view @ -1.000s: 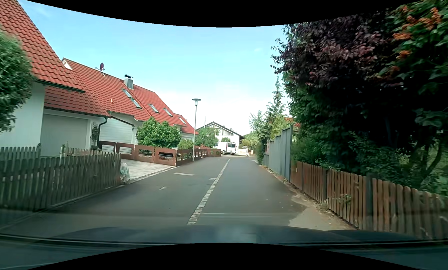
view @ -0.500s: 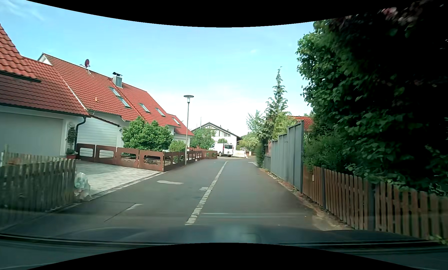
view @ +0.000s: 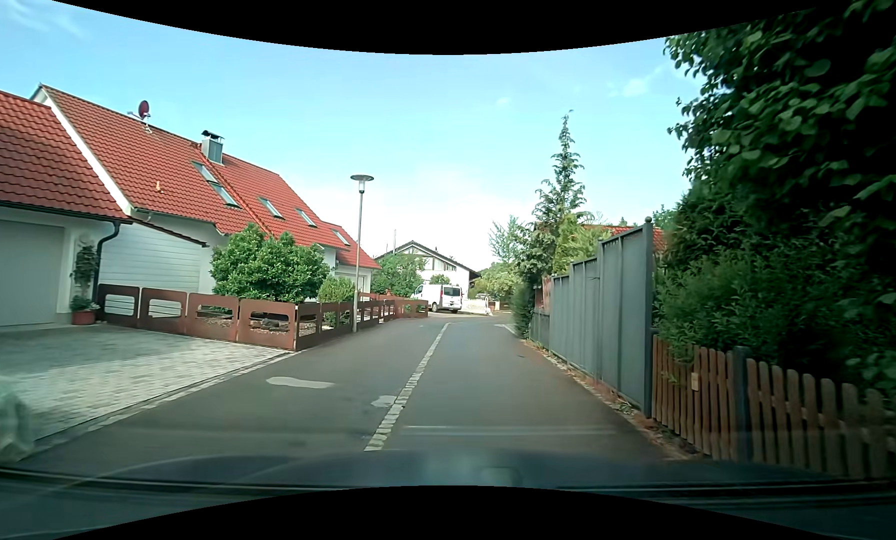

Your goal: Follow the waypoints while adhering to traffic rules and regulations

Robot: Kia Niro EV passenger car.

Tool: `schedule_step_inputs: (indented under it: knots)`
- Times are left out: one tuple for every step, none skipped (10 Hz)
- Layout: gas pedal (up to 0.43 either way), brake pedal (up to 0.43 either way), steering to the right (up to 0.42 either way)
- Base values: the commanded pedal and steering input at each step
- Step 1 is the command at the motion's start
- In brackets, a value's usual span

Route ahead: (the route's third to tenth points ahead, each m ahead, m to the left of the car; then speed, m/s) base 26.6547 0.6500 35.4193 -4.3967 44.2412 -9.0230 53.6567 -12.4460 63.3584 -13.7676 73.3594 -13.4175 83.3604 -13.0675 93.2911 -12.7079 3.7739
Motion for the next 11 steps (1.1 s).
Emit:
schedule_step_inputs:
  knots:
    - [0.079,0.0,0.023]
    - [0.079,0.0,0.023]
    - [0.079,0.0,0.022]
    - [0.039,0.0,0.024]
    - [0.0,0.0,0.026]
    - [0.0,0.0,0.031]
    - [0.0,0.0,0.034]
    - [0.0,0.0,0.035]
    - [0.0,0.0,0.035]
    - [0.0,0.0,0.035]
    - [0.0,0.043,0.034]
